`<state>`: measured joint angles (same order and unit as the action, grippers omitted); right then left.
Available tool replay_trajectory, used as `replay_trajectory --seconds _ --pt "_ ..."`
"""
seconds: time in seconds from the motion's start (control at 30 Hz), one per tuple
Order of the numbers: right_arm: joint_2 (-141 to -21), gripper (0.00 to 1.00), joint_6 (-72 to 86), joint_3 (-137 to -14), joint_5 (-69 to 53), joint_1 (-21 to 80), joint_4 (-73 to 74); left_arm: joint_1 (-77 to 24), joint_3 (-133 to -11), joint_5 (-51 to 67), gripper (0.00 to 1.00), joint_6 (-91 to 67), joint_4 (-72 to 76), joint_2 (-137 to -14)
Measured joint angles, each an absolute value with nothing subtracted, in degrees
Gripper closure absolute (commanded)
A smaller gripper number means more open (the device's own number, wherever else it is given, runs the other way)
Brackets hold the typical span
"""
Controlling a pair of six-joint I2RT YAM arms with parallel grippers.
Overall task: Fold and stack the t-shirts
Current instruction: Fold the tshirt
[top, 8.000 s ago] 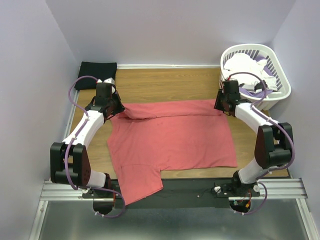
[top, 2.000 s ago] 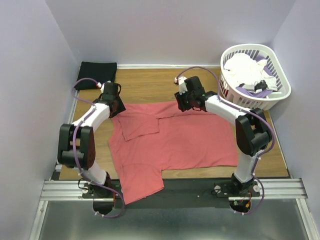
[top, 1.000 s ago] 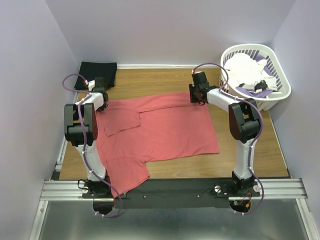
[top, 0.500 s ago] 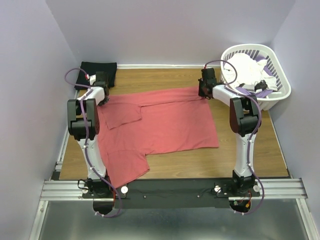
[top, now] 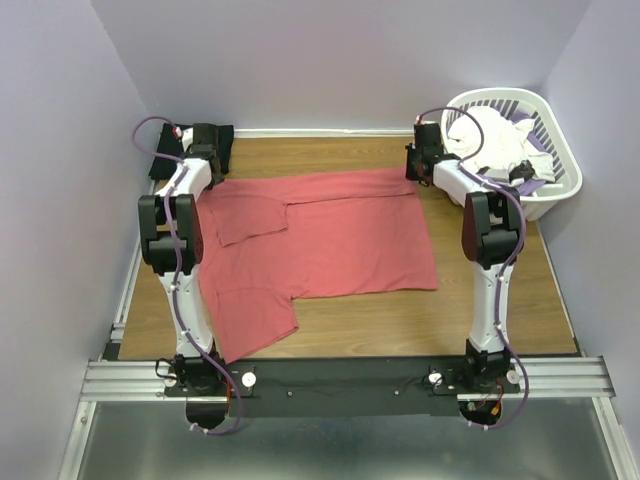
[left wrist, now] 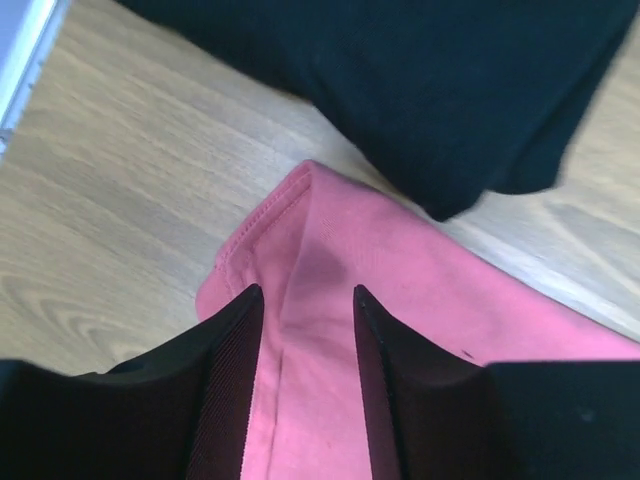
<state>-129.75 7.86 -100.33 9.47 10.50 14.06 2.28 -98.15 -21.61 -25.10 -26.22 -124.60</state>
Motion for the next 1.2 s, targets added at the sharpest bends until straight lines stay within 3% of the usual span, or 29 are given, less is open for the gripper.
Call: replay_trajectory --seconds 0.13,0.3,0.5,0.77,0.87,1.2 --pt "-125.64 0.64 7.68 -99.92 5.96 11.57 15.9 1.63 -95.68 -21.12 0.46 -26.02 -25.69 -118.78" --pt "-113.43 0.55 9.1 -91.98 1.61 15.86 16.27 0.6 -82.72 -20.21 0.43 -27.07 -24.69 -100.53" --pt "-101.47 0.53 13.39 -79.7 -4.86 20.93 15.68 -2.07 -64.51 -17.06 0.42 -27.05 -21.93 -85.58" --pt "-94.67 0.5 18.2 -60.99 -6.85 21.34 17.37 -3.05 -45.8 -13.37 0.43 -30.41 -25.04 -72.1" --pt "-91.15 0.45 18.9 -56.58 -6.07 21.34 18.79 -3.01 -44.23 -13.41 0.44 -32.97 -25.54 -68.4" --pt "-84.99 0.45 19.11 -51.57 -4.14 21.34 19.16 -1.48 -40.62 -15.27 0.44 -39.4 -28.6 -69.49"
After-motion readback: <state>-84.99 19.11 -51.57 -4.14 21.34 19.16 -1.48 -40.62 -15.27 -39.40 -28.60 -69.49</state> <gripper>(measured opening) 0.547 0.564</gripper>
